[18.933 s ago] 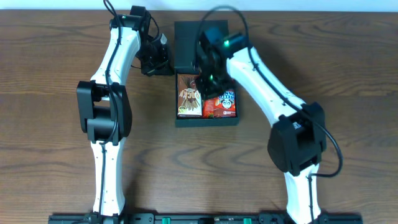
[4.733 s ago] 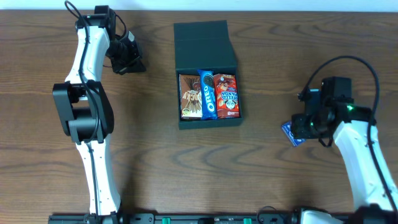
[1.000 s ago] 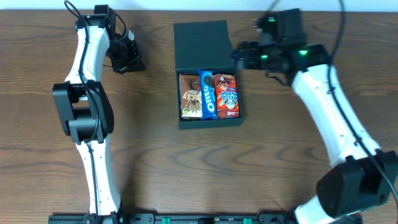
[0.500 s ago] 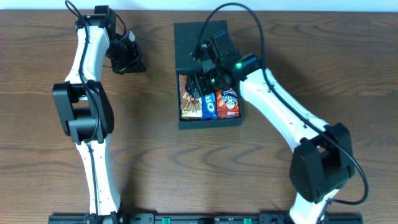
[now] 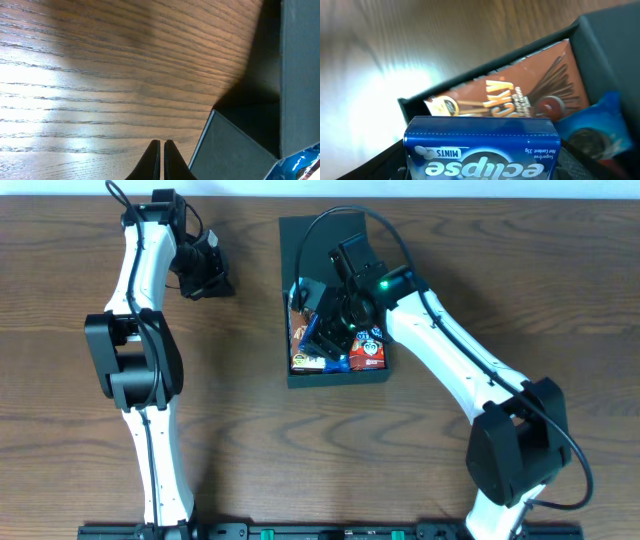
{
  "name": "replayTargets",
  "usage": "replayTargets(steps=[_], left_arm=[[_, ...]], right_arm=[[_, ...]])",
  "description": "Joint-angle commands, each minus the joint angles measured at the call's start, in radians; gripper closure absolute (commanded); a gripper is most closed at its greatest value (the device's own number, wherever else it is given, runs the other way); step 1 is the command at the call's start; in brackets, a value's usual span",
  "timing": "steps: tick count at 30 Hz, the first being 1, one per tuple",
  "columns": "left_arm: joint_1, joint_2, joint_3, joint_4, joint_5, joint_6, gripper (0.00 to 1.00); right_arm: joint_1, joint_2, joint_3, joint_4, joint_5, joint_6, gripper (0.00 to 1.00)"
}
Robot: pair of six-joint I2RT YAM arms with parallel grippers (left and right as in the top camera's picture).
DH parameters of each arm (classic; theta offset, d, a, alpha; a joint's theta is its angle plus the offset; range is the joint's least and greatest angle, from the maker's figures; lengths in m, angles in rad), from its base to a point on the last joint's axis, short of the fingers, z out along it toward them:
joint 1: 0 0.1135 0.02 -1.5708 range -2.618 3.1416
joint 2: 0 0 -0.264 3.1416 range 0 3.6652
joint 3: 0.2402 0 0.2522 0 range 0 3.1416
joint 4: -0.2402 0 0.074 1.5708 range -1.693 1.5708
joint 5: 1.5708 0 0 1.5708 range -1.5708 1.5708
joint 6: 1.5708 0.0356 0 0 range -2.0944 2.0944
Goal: Pack container
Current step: 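Carry the mints tin over the black box with the right gripper, then lower the mints tin into the box and release it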
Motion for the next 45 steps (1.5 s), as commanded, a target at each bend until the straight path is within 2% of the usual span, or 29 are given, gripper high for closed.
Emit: replayTargets(steps=[1,4,11,21,22,23,24,25,26,37,38,40,41,42,43,44,45], left_arm=[[0.002,0.006,-0.001,-0.014,-0.004,0.034,0.94],[0.002,0.006,-0.001,-0.035,-0.005,0.037,0.94],[0.002,0.006,-0.001,-0.063,-0.007,0.037,0.94],[0.002,0.005,-0.001,-0.066,-0.007,0.037,0.94],[0.002,0.005,-0.001,-0.066,-0.007,0.037,0.94],[0.002,0.005,-0.001,-0.066,-0.007,0.038,0.94],[0.002,0.005,-0.001,-0.066,-0.007,0.039,0.94],[0.002,0.005,-0.001,-0.066,-0.007,0.04,0.94],[0.002,0.005,-0.001,-0.066,-0.007,0.04,0.94],[0.001,0.005,0.009,-0.065,-0.007,0.041,0.94],[0.0,0.005,0.019,-0.065,-0.007,0.041,0.94],[0.0,0.005,0.048,-0.062,-0.007,0.04,0.94],[-0.002,0.005,0.065,-0.059,-0.007,0.04,0.94],[-0.003,0.005,0.081,-0.057,-0.007,0.04,0.95],[-0.006,0.005,0.098,-0.055,-0.007,0.04,0.94],[-0.011,0.005,0.114,-0.051,-0.006,0.04,0.94],[-0.021,0.005,0.132,-0.041,-0.006,0.04,0.94]], right_arm=[[0.004,-0.013,0.012,0.006,0.041,-0.252,0.99],[0.004,-0.006,0.012,0.036,0.041,-0.339,0.99],[0.008,0.051,0.012,0.088,0.041,-0.408,0.99],[0.013,0.076,0.012,0.08,0.037,-0.404,0.99],[0.014,0.076,0.012,0.084,0.037,-0.396,0.95],[0.014,0.076,0.012,0.089,0.038,-0.384,0.79],[0.014,0.076,0.012,0.098,0.04,-0.365,0.54],[0.014,0.076,0.012,0.108,0.042,-0.344,0.2],[0.014,0.076,0.012,0.121,0.05,-0.322,0.01],[0.018,0.049,0.053,0.163,0.148,-0.156,0.01],[0.016,0.037,0.069,0.163,0.162,-0.119,0.05],[0.001,0.013,0.109,0.163,0.172,-0.038,0.19],[-0.01,0.005,0.124,0.165,0.172,-0.006,0.32],[-0.024,-0.003,0.139,0.166,0.172,0.027,0.55],[-0.044,-0.008,0.154,0.167,0.172,0.068,0.9],[-0.064,-0.011,0.164,0.167,0.172,0.107,0.99],[-0.1,-0.011,0.173,0.167,0.171,0.166,0.99]])
